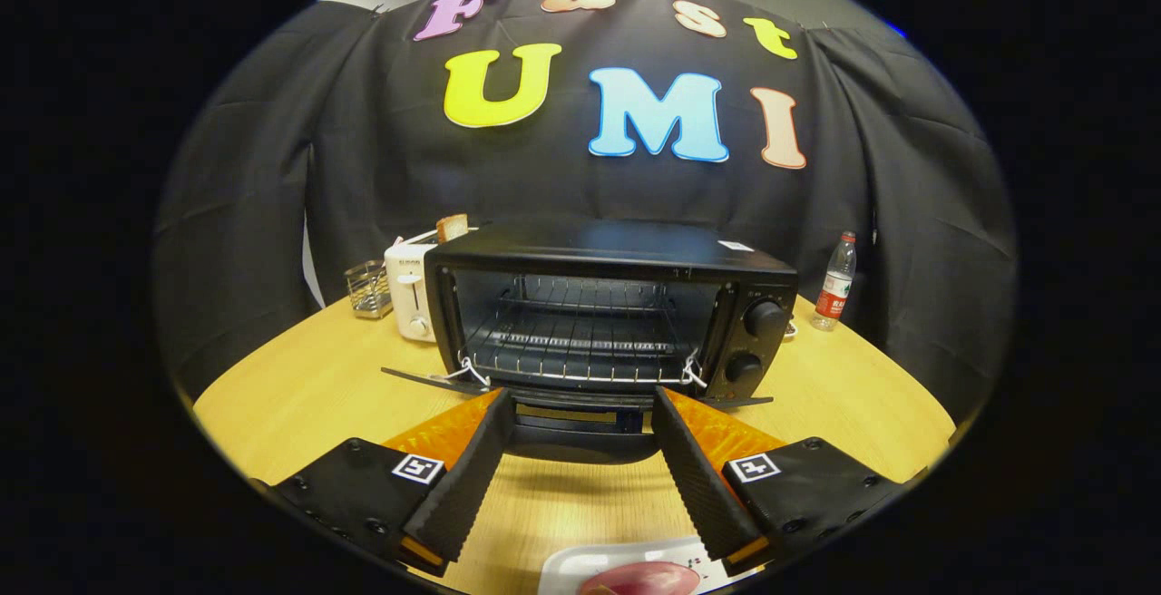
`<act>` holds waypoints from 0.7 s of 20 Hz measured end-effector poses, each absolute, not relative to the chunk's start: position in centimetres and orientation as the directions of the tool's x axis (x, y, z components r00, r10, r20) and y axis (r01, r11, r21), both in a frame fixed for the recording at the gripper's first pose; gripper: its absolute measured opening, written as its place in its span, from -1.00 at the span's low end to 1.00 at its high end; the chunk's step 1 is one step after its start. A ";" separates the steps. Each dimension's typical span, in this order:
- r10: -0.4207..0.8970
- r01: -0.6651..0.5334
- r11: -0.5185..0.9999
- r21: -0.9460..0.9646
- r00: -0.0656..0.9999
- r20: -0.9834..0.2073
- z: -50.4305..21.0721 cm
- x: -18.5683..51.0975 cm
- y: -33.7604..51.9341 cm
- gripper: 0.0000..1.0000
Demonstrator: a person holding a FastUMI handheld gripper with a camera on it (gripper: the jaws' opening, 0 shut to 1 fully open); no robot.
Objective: Open the toaster oven, put the food inside, and close the toaster oven door.
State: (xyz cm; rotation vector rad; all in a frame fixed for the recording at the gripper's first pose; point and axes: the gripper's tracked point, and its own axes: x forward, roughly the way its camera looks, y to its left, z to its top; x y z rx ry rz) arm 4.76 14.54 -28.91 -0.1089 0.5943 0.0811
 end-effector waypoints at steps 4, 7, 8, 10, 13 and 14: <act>0.052 -0.129 0.988 -0.080 0.783 -0.620 -30.6 3.0 14.5 0.97; 0.092 -0.157 0.987 -0.036 0.730 -0.677 -31.8 1.4 14.7 0.97; 0.117 -0.170 0.985 -0.008 0.712 -0.692 -32.0 1.0 14.9 0.97; 0.171 -0.201 0.979 0.041 0.687 -0.706 -31.2 0.1 15.2 0.98; 0.253 -0.257 0.961 0.102 0.665 -0.703 -29.1 -0.9 14.7 0.97; 0.285 -0.276 0.952 0.131 0.648 -0.706 -28.7 -1.1 14.3 0.97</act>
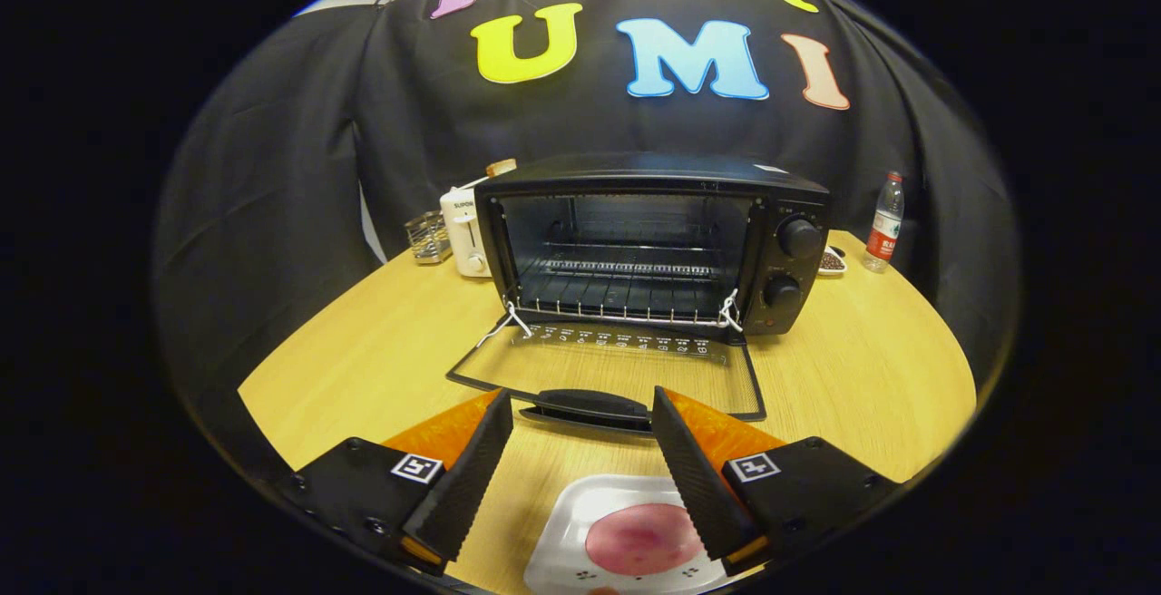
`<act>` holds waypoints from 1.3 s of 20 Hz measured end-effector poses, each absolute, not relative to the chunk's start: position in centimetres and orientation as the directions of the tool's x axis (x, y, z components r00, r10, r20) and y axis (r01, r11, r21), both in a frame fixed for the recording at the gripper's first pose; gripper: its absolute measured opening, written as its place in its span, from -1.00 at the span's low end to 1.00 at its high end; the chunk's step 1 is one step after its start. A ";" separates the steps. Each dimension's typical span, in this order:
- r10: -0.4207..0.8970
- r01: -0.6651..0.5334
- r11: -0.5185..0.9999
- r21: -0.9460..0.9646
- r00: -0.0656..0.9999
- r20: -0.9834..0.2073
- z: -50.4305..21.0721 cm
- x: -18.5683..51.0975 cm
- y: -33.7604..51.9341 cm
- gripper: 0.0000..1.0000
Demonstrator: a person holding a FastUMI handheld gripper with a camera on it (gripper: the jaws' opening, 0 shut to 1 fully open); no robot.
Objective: Open the toaster oven, put the food inside, and close the toaster oven door.
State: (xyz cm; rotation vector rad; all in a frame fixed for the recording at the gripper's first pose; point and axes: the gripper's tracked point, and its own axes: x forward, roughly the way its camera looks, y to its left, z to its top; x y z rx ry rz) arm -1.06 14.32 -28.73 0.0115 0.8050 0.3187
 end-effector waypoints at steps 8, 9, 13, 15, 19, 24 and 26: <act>0.472 -0.277 0.879 0.389 0.376 -0.797 -28.0 -5.6 9.4 0.97; 0.497 -0.265 0.865 0.426 0.345 -0.796 -27.7 -6.2 9.0 0.97; 0.522 -0.181 0.853 0.489 0.268 -0.810 -27.6 -7.2 6.2 0.96; 0.515 -0.172 0.856 0.487 0.225 -0.827 -28.2 -7.8 4.8 0.97; 0.499 -0.144 0.864 0.483 0.108 -0.860 -30.4 -10.1 3.0 0.96; 0.488 -0.073 0.872 0.485 0.035 -0.872 -32.5 -11.2 2.5 0.91; 0.493 -0.049 0.869 0.492 0.006 -0.870 -32.8 -11.4 2.4 0.80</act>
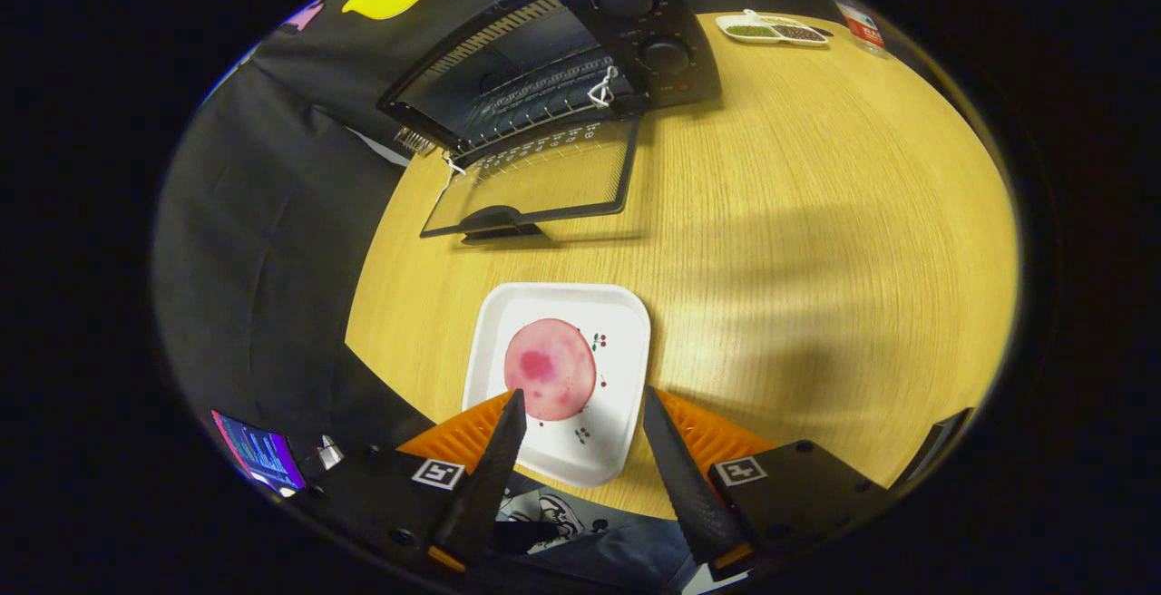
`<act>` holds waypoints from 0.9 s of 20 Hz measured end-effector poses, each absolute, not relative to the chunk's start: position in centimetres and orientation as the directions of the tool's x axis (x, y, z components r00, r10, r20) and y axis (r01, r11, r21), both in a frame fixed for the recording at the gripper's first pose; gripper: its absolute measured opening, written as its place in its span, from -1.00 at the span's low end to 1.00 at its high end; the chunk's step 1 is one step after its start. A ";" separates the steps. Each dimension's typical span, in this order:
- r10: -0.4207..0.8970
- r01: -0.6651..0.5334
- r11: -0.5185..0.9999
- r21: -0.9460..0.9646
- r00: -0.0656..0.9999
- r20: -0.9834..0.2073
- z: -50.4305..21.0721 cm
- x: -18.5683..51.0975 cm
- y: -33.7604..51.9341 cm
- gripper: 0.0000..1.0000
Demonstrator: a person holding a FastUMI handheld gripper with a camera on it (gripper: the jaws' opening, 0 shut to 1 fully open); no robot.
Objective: Open the toaster oven, put the food inside, and close the toaster oven door.
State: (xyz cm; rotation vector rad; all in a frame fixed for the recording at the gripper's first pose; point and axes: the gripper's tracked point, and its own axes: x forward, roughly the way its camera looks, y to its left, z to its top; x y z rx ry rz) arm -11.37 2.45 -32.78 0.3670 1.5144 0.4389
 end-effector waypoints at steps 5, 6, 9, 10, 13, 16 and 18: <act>0.456 -0.024 0.889 0.458 -0.062 -0.888 -34.7 -11.6 2.3 0.49; 0.445 -0.020 0.894 0.447 -0.073 -0.893 -34.9 -11.8 1.9 0.30; 0.460 0.012 0.887 0.461 -0.091 -0.883 -35.1 -11.7 2.1 -0.29; 0.438 0.013 0.899 0.438 -0.087 -0.895 -35.9 -11.7 1.4 -0.48; 0.489 0.132 0.869 0.476 -0.084 -0.868 -36.1 -12.0 2.6 -0.88; 0.513 0.166 0.850 0.499 -0.045 -0.857 -35.8 -11.6 2.8 -0.96; 0.532 0.199 0.832 0.517 -0.026 -0.846 -35.5 -11.6 2.8 -0.96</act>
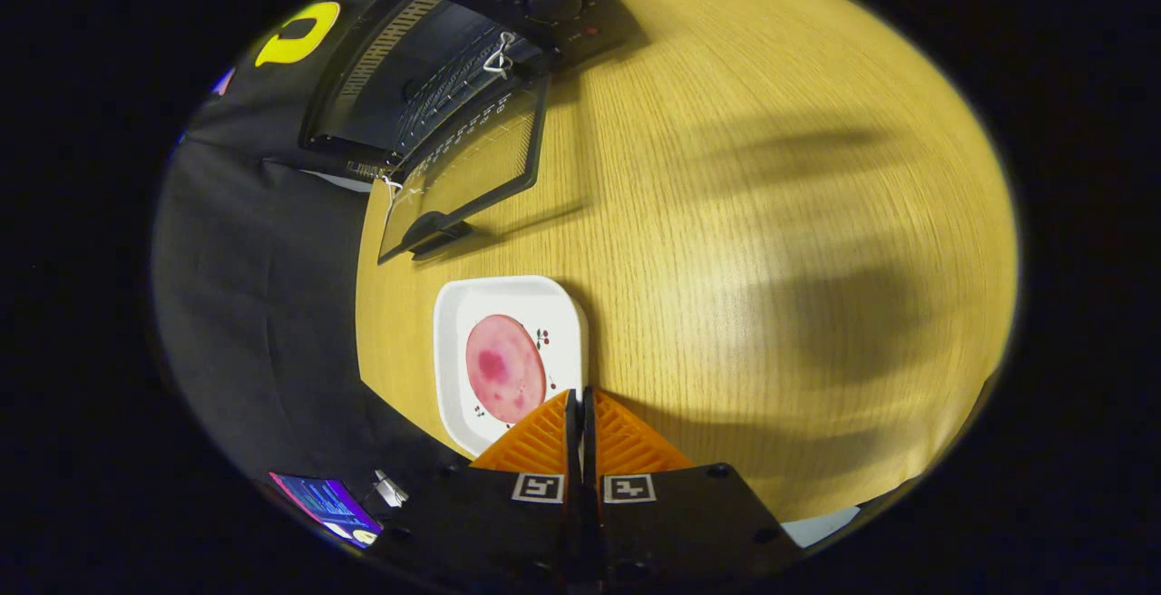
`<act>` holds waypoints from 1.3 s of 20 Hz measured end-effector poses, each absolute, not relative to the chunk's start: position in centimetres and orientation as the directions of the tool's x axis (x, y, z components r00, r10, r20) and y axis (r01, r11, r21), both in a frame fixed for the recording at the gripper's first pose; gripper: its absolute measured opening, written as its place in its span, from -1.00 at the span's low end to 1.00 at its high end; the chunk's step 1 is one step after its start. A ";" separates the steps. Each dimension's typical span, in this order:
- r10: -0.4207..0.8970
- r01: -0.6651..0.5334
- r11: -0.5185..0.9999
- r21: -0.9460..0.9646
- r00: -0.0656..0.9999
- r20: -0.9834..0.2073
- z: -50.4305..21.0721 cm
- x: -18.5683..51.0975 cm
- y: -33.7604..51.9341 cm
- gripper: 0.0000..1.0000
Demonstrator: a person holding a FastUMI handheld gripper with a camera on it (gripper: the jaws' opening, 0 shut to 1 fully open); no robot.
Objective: Open the toaster oven, put the food inside, and close the toaster oven door.
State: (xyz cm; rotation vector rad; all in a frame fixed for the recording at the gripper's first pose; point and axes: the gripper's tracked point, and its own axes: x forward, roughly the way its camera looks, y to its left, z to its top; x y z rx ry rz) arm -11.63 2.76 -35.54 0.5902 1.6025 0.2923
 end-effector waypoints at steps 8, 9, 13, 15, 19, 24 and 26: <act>0.609 0.256 0.756 0.603 0.064 -0.790 -32.5 -10.1 4.6 -0.96; 0.609 0.262 0.749 0.609 0.090 -0.788 -31.9 -9.5 5.0 -0.96; 0.604 0.317 0.697 0.644 0.225 -0.764 -29.7 -6.4 7.1 -0.96; 0.586 0.349 0.671 0.654 0.290 -0.756 -28.8 -4.8 8.3 -0.96; 0.531 0.472 0.578 0.666 0.402 -0.746 -28.3 -2.0 11.0 -0.96; 0.436 0.597 0.482 0.642 0.472 -0.766 -29.8 1.3 13.0 -0.96; 0.409 0.633 0.438 0.639 0.492 -0.768 -30.3 2.6 13.7 -0.96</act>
